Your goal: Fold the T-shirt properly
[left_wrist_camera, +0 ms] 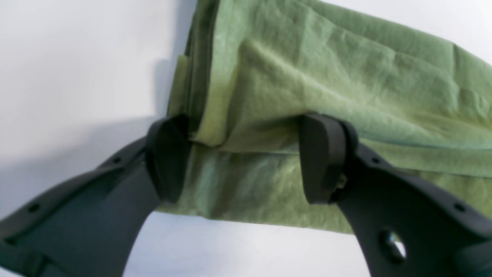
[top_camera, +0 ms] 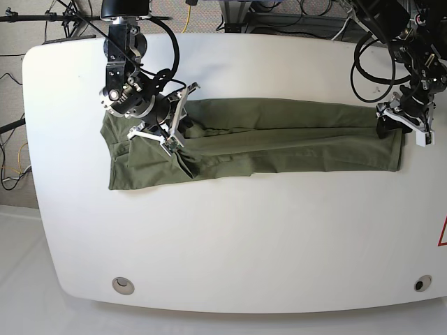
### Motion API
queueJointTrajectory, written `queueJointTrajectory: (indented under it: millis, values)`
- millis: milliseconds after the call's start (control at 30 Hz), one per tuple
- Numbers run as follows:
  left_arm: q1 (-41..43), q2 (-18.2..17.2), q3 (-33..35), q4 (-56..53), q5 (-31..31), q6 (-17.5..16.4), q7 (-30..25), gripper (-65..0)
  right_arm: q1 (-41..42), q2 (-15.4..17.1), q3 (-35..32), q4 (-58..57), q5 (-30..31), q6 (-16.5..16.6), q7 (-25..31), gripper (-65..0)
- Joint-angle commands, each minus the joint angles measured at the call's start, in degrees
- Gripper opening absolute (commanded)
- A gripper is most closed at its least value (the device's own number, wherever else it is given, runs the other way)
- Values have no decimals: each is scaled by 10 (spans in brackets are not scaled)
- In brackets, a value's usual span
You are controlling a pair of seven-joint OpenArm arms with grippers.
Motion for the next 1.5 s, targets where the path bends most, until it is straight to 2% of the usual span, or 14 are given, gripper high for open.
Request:
queueJointTrajectory:
  millis: [0,233,500,967,1467]
  values:
    - [8,-4,2,20,-5,-1,-6,-244,5,2,0,14,22,0,20,-560]
    - [14,-3,3,27,-5,-1,-7,-244,5,2,1,15,35,-1,30,-552]
    - [14,-2,3,21,-7,-1,-11,-242,12,2,2,6,14,1,25,-561]
    - [12,1,5,17,-8,-1,-23,-244,20,1,1,-22,15,4,30,-560]
    - [9,-1,3,29,-11,-1,-26,-240,20,-6,-55,-13,17,6,28,-563]
